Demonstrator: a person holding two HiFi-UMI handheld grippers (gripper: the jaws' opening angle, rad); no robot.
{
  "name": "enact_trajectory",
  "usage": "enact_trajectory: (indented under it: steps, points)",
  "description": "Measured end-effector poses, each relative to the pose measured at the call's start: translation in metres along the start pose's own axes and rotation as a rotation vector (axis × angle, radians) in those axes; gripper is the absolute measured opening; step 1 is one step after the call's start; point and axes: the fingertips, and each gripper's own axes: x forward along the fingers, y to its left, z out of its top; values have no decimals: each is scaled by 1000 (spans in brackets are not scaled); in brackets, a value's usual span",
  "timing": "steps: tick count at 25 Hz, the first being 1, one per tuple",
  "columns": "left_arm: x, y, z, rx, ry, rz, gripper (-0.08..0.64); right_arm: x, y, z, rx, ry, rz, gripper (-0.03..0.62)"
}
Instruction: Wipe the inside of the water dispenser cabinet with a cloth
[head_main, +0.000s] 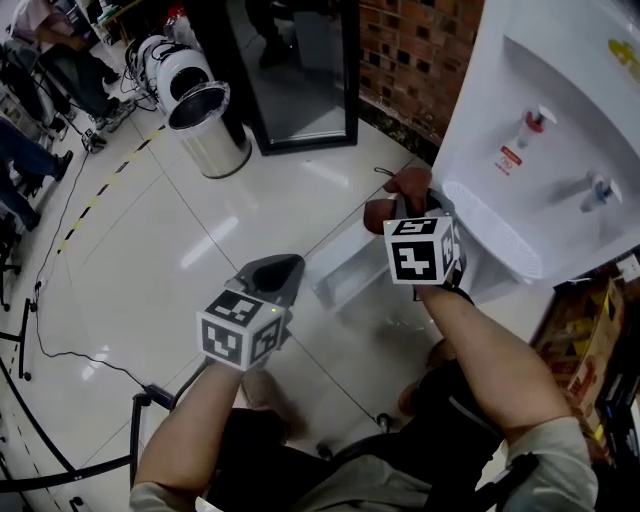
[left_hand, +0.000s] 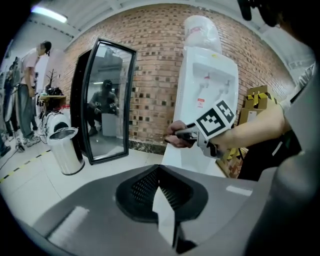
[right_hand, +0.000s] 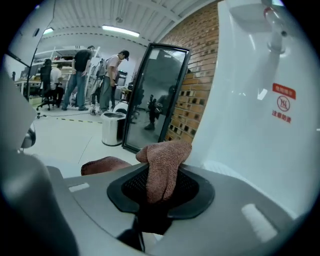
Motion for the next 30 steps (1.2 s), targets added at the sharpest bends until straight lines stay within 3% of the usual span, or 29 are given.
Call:
enact_trajectory:
  steps: [6, 9, 11, 17, 22, 25, 30]
  points:
    - [8, -2, -15, 12, 48, -36, 10, 3, -3, 0, 78, 3, 3, 117]
    - [11, 0, -15, 4, 41, -38, 10, -4, 0, 4, 115, -15, 75, 121]
    - [11, 1, -14, 6, 32, -40, 10, -19, 8, 15, 107, -79, 163, 123]
    - [15, 22, -8, -35, -3, -26, 10, -98, 73, 42, -97, -323, 487, 123]
    - [18, 41, 0, -84, -30, -61, 10, -143, 145, 13, -300, -335, 712, 123]
    - [20, 43, 3, -95, -43, -71, 10, -149, 175, -6, -375, -308, 772, 123]
    - [18, 42, 2, -93, -85, -67, 10, -134, 213, -23, -443, -310, 787, 123]
